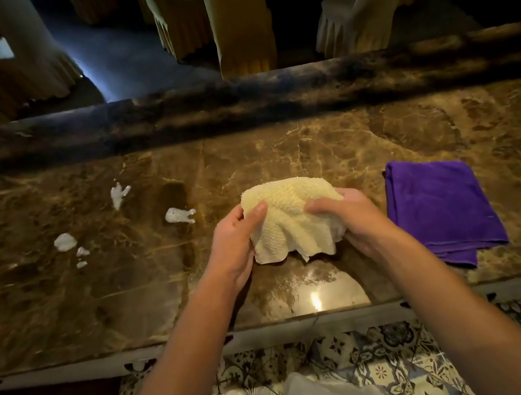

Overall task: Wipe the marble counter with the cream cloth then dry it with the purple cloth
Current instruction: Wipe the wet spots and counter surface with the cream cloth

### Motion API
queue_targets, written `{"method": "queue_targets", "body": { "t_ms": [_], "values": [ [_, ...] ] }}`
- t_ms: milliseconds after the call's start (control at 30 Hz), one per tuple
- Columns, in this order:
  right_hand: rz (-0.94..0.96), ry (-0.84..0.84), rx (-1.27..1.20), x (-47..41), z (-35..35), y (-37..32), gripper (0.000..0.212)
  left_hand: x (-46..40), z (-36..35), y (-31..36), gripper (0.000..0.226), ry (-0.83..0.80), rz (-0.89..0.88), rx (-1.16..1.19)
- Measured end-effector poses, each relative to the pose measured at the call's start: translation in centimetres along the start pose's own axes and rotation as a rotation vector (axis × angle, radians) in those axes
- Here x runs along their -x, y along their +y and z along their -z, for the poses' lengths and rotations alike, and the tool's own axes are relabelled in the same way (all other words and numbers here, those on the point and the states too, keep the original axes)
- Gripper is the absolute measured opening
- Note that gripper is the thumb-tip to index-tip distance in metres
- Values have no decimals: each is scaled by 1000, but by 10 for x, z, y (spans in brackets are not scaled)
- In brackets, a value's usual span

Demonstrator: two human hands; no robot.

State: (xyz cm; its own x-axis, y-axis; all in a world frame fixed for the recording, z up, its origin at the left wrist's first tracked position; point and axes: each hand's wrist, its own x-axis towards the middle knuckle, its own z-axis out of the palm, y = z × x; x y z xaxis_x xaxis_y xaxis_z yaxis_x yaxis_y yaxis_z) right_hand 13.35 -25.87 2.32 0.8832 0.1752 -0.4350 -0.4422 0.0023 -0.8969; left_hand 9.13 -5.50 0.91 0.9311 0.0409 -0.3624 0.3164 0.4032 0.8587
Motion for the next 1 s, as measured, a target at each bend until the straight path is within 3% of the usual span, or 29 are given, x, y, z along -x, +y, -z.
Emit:
{"method": "queue_targets", "body": {
  "t_ms": [133, 233, 333, 400, 533, 667, 767, 833, 900, 933, 1000],
  "values": [
    [13, -110, 40, 14, -35, -13, 21, 22, 31, 13, 52, -89, 46, 164],
    [142, -220, 294, 27, -64, -26, 29, 38, 51, 19, 57, -90, 42, 51],
    [333, -318, 473, 35, -95, -33, 29, 52, 68, 31, 38, -52, 14, -85],
    [480, -307, 596, 34, -114, -33, 27, 58, 85, 42, 30, 12, -18, -143],
    [620, -263, 757, 29, -153, -34, 17, 65, 127, 66, 45, 96, -116, -155],
    [324, -194, 276, 33, -200, -30, 25, 67, 168, 83, 61, 60, -172, 28],
    [63, -84, -142, 31, -243, -15, 33, 70, 191, 88, 58, -3, -174, 95],
    [-52, -138, -426, 28, -270, -6, 66, 72, 203, 94, 49, -18, -152, 55],
    [-89, -209, -501, 28, -291, 3, 79, 71, 215, 100, 23, 2, -136, -33],
    [-83, -220, -470, 29, -298, 5, 73, 70, 220, 103, 12, 19, -125, -54],
    [-65, -162, -356, 30, -307, 5, 56, 67, 234, 107, 16, 50, -103, -59]
  ]
}}
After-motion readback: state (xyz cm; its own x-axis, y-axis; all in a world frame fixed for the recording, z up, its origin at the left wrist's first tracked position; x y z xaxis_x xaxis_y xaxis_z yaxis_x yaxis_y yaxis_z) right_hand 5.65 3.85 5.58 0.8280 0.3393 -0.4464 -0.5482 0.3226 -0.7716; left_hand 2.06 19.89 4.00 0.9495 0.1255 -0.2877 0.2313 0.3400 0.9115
